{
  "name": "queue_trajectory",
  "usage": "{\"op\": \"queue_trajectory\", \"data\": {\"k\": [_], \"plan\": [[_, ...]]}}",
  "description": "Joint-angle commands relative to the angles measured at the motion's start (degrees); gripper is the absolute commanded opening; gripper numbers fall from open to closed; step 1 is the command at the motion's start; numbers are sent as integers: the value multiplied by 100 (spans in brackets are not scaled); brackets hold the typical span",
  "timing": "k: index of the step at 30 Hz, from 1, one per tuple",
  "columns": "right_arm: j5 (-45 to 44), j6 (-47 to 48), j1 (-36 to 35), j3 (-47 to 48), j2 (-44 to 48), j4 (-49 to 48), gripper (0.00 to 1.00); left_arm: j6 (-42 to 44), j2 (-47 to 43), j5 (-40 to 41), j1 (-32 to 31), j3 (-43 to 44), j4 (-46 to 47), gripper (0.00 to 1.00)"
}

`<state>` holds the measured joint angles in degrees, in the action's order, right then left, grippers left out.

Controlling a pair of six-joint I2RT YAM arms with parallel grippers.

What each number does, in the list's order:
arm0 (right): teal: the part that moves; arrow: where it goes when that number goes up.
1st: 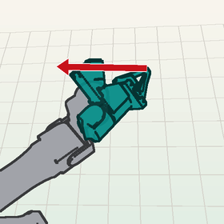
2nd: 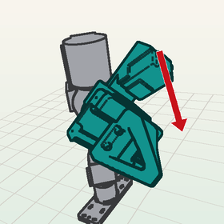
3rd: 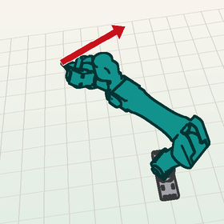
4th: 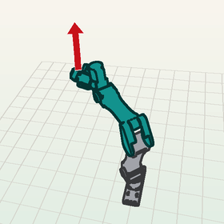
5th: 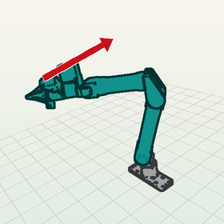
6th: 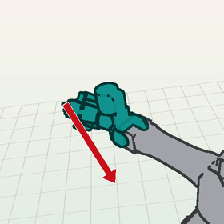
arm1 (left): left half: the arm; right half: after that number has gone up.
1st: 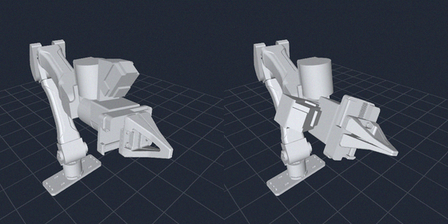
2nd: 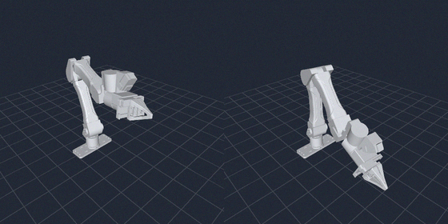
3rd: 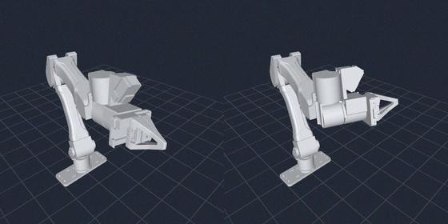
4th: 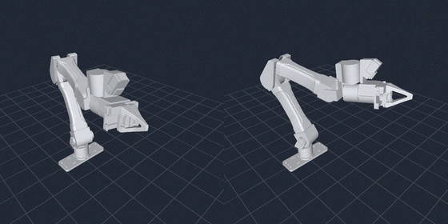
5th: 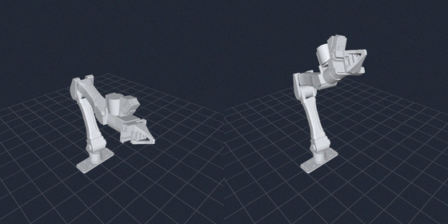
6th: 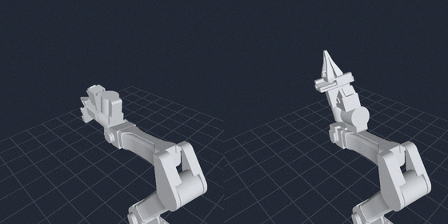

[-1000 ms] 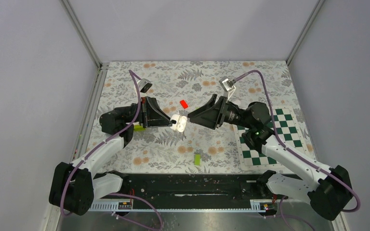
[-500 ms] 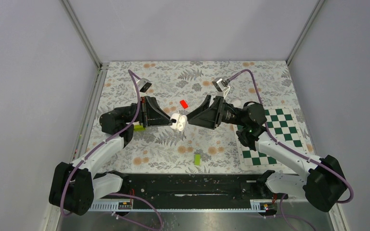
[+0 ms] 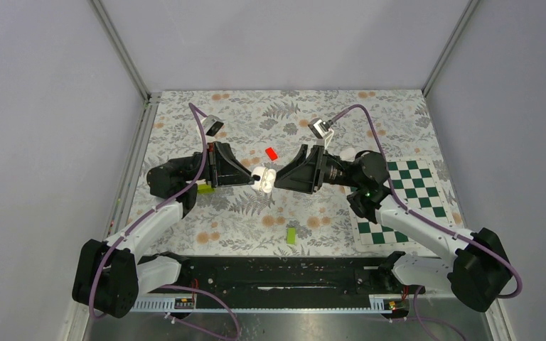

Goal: Insert the wireless bluetooth earbuds into the charging case
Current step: Pass from the left arm to the right

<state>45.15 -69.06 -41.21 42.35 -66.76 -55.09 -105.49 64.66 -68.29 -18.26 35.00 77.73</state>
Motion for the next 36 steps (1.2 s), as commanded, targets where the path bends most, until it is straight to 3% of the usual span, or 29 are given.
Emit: {"op": "queue_trajectory", "data": {"k": [1,8,28,33,36], "plan": [[100,156,-97,113,-70,-116,67,64,-64,194,12,59,413,0],[-52,141,-153,185,-165,-254,66,48,-85,229,11,46,417,0],[-180,-36,-155,143,-197,-417,35,81,-128,260,8,-33,417,0],[-183,-37,-154,151,-177,-369,34,97,-122,262,8,-39,426,0],[-186,-42,-159,161,-187,-359,52,97,-140,270,11,-20,427,0]]}}
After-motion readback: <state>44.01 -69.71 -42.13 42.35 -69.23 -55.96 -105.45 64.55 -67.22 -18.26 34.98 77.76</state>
